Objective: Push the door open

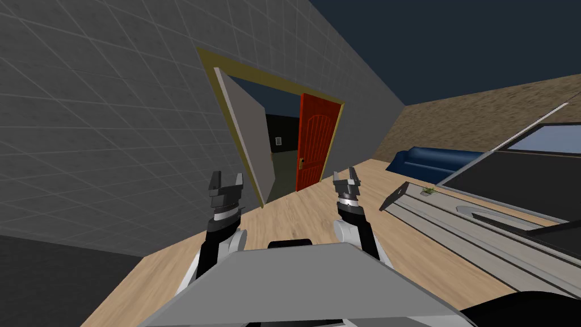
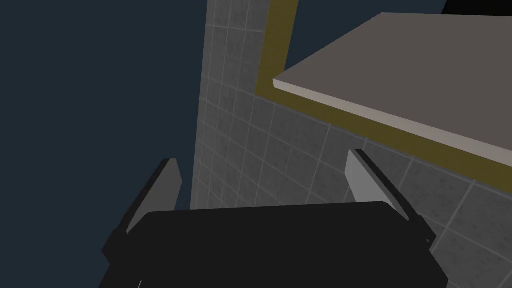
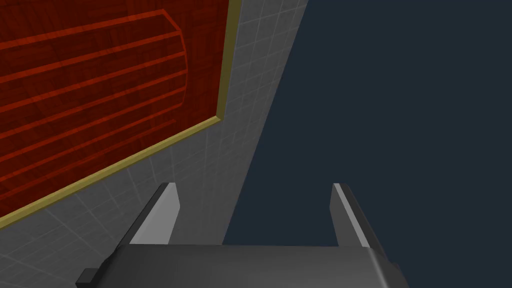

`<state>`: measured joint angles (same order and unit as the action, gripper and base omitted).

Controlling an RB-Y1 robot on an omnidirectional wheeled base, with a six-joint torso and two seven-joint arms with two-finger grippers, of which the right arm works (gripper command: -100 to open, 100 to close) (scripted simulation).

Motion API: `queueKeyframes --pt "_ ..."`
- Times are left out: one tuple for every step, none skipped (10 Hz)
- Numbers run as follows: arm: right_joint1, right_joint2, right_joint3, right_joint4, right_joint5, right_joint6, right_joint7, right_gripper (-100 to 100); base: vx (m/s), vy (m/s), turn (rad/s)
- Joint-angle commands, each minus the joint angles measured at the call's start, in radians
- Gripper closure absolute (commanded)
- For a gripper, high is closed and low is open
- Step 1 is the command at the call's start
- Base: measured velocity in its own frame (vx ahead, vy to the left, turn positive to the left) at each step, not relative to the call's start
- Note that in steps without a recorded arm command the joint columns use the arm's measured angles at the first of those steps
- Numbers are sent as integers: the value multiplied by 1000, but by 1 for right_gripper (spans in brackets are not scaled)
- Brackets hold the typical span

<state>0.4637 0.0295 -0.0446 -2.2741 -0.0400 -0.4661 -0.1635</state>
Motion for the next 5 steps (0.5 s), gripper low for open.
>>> queueKeyframes --pt "-16 -12 6 33 2 6 1 -100 48 -60 72" --pt "-20 -15 8 42 2 8 2 -100 149 -75 47" --pt "-31 -23 12 66 3 12 3 -100 180 -100 44" --pt "-44 -31 17 93 5 17 4 -100 238 -84 80" --pt "-51 -35 20 108 6 20 5 -100 193 -61 54"
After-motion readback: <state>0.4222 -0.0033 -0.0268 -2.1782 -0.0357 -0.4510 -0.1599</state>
